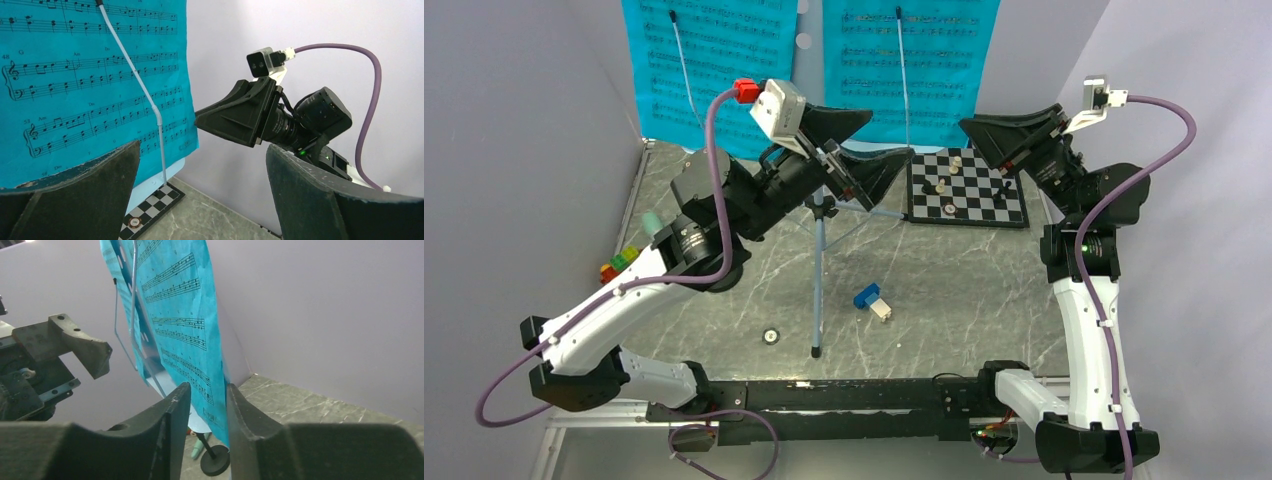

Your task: Pack up the instrument practice props

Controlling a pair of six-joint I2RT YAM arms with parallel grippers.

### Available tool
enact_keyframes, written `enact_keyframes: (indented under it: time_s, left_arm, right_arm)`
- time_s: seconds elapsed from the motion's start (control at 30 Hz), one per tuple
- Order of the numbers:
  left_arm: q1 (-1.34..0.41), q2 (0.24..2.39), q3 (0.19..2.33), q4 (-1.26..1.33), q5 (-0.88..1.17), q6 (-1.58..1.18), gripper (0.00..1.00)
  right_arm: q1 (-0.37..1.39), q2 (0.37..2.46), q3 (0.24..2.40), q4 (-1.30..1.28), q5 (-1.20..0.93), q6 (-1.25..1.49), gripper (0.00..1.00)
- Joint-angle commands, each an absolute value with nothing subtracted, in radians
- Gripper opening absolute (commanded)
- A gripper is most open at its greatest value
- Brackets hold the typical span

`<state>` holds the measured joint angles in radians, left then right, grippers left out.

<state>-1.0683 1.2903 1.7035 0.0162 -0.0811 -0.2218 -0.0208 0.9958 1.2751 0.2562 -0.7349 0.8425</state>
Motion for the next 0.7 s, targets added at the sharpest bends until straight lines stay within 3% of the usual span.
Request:
enact_keyframes:
  time_s: [0.0, 0.33, 0.43, 0.57, 0.67]
  left_arm:
    - [-1.069, 1.316, 1.775, 0.02, -0.11, -0.2, 0.99]
    - [-1.021, 1.39, 1.828, 0.015, -0.131, -0.256, 0.99]
    - [-1.003, 1.41, 1.851, 0.004, -0.13, -0.271, 0.96]
    - [-0.983, 1.428, 1.869, 0.002, -0.119, -0.292, 0.93]
    - [-0.975, 1.432, 1.874, 0.004, -0.112, -0.298, 0.9]
  right_arm:
    - [-0.02, 0.98, 1.298, 0.322, -0.766, 0.872, 0.33]
    - [-0.006, 0.998, 1.316, 0.265, -0.764, 0.842, 0.12]
    - [0.007, 1.005, 1.325, 0.251, -0.759, 0.836, 0.1]
    - [0.025, 1.016, 1.336, 0.239, -0.752, 0.832, 0.34]
    - [0.027, 1.031, 1.347, 0.243, -0.756, 0.841, 0.37]
